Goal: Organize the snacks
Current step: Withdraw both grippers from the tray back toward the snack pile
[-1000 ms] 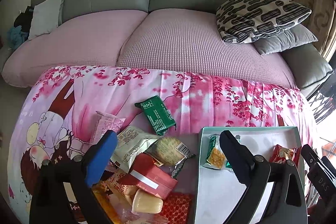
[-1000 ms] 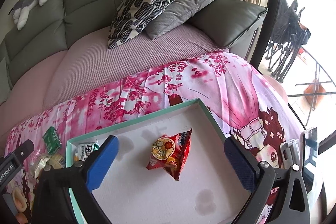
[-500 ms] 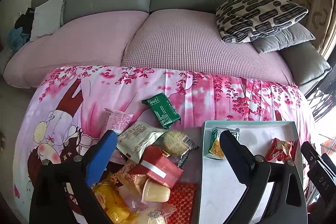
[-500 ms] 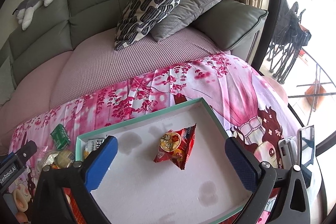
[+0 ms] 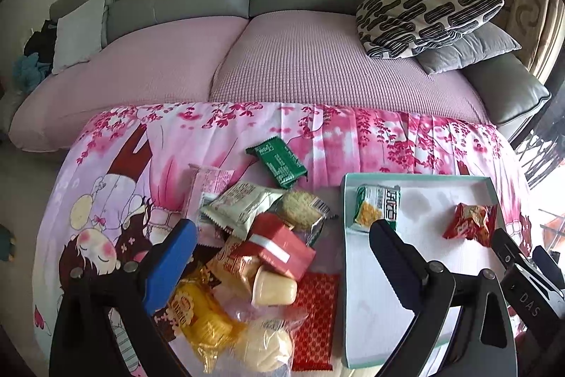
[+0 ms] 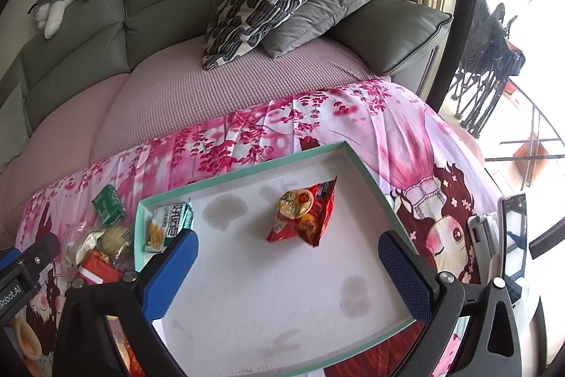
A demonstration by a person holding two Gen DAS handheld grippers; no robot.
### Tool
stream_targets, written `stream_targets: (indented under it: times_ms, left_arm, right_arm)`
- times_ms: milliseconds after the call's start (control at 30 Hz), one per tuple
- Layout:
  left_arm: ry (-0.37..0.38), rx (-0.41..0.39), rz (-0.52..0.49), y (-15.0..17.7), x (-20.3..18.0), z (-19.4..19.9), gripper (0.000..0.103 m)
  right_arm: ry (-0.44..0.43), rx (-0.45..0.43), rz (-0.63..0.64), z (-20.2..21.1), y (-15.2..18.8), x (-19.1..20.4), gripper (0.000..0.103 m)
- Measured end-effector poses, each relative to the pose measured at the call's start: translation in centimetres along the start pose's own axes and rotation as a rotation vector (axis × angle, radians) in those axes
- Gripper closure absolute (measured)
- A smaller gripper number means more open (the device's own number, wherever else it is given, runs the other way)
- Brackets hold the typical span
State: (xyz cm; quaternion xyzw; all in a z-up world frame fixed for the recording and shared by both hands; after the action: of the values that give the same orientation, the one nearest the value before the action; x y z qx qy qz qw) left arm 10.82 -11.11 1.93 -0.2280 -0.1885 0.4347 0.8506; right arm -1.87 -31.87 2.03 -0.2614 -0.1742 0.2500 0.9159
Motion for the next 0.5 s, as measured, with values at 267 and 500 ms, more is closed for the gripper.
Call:
stream_targets:
  times_ms: [267,500]
  left_arm:
    - [-0.007,0.027,0.059,3.0,1.9,-0.1,0.005]
    - [-0.025,0.089,0.105,7.5,3.9,-1.0,0.005]
  right_arm:
    - [-0.015,0.043,0.017,-0.5,3.1,0.2,0.000]
    - [-0.050,0.083,0.045,-0.5,6.5,0.8,0.000]
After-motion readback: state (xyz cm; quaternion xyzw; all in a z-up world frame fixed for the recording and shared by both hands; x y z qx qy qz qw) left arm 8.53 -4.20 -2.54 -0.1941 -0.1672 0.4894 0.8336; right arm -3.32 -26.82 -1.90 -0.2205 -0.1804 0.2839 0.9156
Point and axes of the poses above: each gripper's, at about its wrist camera, not at the fingertips, and z roughly against the way its jaws point, x to its left, y to its underside, the point moved 7 cm from there along -z, roughly the way its jaws point, and after that the axes turned 15 degrees about -z, right-handed, at the moved point
